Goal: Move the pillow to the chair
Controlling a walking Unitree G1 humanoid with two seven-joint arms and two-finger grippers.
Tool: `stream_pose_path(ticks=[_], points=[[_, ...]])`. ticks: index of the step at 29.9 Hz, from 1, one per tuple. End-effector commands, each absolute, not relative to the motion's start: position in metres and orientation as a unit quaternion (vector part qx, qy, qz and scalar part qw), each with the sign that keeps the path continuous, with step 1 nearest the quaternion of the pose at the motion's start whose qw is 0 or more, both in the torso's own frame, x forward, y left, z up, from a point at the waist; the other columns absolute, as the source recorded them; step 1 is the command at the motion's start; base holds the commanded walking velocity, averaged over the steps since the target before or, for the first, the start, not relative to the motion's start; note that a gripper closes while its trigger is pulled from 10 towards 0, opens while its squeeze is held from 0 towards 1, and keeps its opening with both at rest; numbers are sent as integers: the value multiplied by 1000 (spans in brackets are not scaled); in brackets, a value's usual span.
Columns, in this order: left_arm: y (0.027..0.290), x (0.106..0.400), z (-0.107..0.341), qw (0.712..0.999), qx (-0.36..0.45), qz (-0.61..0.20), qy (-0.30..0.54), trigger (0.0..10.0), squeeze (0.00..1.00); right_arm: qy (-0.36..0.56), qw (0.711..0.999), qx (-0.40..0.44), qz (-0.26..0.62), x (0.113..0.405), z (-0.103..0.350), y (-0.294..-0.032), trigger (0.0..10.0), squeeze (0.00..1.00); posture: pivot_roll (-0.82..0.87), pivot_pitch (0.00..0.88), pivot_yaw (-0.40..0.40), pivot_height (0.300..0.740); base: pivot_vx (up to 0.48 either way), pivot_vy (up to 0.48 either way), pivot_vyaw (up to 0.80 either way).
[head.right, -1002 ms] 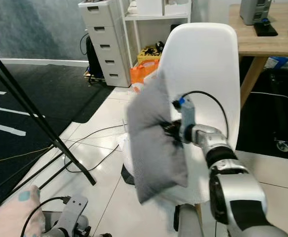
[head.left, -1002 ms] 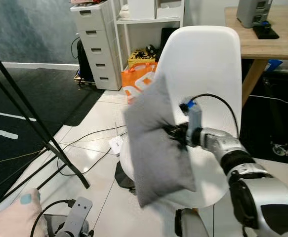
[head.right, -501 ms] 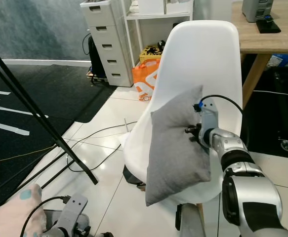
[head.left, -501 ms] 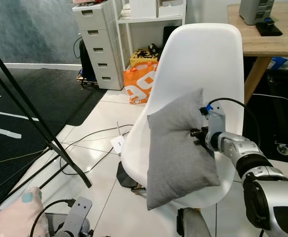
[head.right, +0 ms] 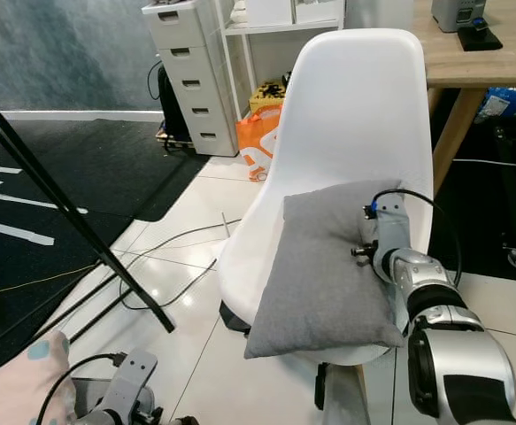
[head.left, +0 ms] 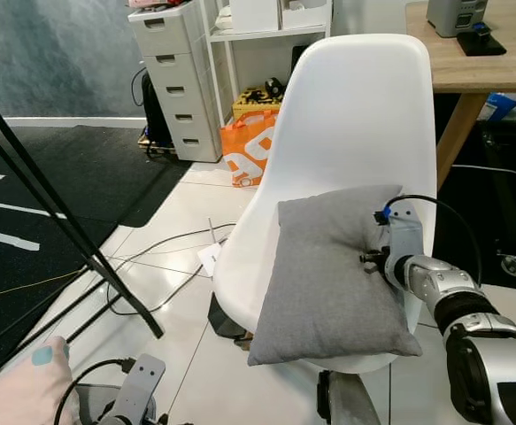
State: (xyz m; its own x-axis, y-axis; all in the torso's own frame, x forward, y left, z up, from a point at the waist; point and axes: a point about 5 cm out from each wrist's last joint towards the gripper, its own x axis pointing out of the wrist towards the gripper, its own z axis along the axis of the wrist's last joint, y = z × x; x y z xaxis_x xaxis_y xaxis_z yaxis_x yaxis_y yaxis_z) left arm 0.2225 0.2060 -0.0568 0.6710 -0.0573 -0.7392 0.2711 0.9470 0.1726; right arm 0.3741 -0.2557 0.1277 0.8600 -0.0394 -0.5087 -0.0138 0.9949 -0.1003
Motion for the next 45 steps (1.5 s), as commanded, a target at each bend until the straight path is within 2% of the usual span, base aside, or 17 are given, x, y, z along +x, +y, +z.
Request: stream_pose_path(ticks=[1,9,10,11,13,16,18,22,26,27,30,31,32,34,37,41,45], points=[[215,214,-60,897,140,-85,411,10000,0,273,958,-56,-61,368,121,-269,10000,0,-180,101,151,470,0,0,0],[215,215,-60,897,139,-85,411,10000,0,264,958,-54,-100,365,122,-279,10000,0,-178,103,151,455,0,0,0],[215,215,-60,897,139,-86,410,10000,0,263,952,-37,-150,358,120,-294,10000,1000,-179,107,145,455,0,0,0],[214,215,-60,898,138,-86,410,10000,0,259,946,-21,-192,352,120,-307,10000,1000,-180,107,146,455,0,0,0],[214,215,-60,898,138,-86,410,10000,0,259,946,-21,-192,352,120,-307,10000,1000,-180,107,146,455,0,0,0],[214,215,-60,898,137,-86,410,10000,0,248,939,-5,-239,346,123,-322,10000,1000,-184,110,145,455,0,0,0],[213,216,-60,898,136,-87,409,10000,0,243,936,-28,-253,345,130,-329,10000,1000,-187,110,142,455,0,0,0],[212,216,-60,898,135,-87,409,10000,0,226,936,-55,-266,348,144,-335,10000,1000,-188,107,135,455,0,0,0],[210,217,-60,900,131,-87,407,10000,0,139,955,-75,-250,368,186,-328,10000,1000,-192,106,129,455,0,0,0],[210,217,-60,900,129,-86,407,10000,0,92,973,-55,-206,379,201,-314,10000,784,-194,105,125,455,0,0,0],[210,217,-60,901,127,-86,406,10000,0,60,982,-41,-175,385,212,-304,10000,784,-194,105,125,455,0,0,0],[209,217,-60,901,126,-85,406,10000,0,26,993,-8,-119,392,221,-287,10000,0,-196,103,119,455,0,0,0],[209,217,-60,902,123,-84,405,10000,0,4,998,17,-68,397,224,-272,10000,0,-198,100,113,459,0,0,0],[209,217,-60,902,123,-84,405,10000,0,4,998,17,-68,397,224,-272,10000,0,-198,100,113,459,0,0,0],[207,217,-60,904,117,-81,402,10000,0,18,999,44,-25,399,208,-254,10000,0,-201,95,103,469,0,0,0],[205,218,-60,907,111,-77,399,10000,0,93,995,39,-28,386,155,-248,10000,0,-204,90,92,483,0,0,0],[204,219,-59,912,106,-68,390,10000,0,103,993,60,23,369,115,-234,10000,0,-203,89,78,497,0,0,0]])
